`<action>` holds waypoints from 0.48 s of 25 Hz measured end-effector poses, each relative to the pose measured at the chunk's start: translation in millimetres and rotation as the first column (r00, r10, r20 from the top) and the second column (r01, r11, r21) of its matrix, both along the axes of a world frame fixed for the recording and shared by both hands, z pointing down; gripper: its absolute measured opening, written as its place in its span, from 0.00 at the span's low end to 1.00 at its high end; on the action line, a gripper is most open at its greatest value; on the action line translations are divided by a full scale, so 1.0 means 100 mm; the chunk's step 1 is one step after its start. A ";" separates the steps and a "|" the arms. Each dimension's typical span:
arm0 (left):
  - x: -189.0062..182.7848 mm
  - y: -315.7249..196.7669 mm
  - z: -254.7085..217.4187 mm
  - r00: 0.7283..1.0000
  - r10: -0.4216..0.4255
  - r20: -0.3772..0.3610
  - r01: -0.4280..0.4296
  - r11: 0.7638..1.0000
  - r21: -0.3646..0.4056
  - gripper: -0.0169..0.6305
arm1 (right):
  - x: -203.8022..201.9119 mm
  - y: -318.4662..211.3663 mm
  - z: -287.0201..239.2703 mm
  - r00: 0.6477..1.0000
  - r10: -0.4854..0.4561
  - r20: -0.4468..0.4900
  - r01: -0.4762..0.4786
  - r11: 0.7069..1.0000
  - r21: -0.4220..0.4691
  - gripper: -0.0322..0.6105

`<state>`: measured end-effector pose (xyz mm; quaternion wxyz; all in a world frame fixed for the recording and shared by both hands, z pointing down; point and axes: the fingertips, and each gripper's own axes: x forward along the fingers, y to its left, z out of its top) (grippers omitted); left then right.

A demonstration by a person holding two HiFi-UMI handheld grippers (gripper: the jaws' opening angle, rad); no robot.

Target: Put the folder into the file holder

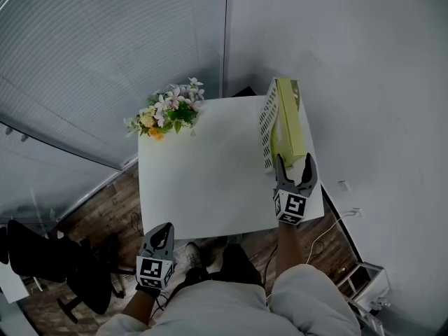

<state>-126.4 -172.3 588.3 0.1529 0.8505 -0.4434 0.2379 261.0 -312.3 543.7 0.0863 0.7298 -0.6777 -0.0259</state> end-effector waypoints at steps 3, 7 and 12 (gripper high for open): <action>0.06 -0.04 -0.15 0.999 0.020 -0.029 -0.018 0.999 0.040 0.04 | -0.07 0.16 -0.29 1.000 -0.017 -0.007 0.017 0.999 0.032 0.63; 0.09 -0.06 -0.31 0.997 0.045 -0.062 -0.039 0.995 0.090 0.04 | -0.20 0.41 -0.64 0.999 -0.034 -0.017 0.035 0.997 0.067 0.63; 0.09 -0.04 -0.50 0.993 0.079 -0.093 -0.065 0.987 0.145 0.04 | -0.41 0.78 -0.96 0.998 -0.054 -0.026 0.056 0.994 0.093 0.63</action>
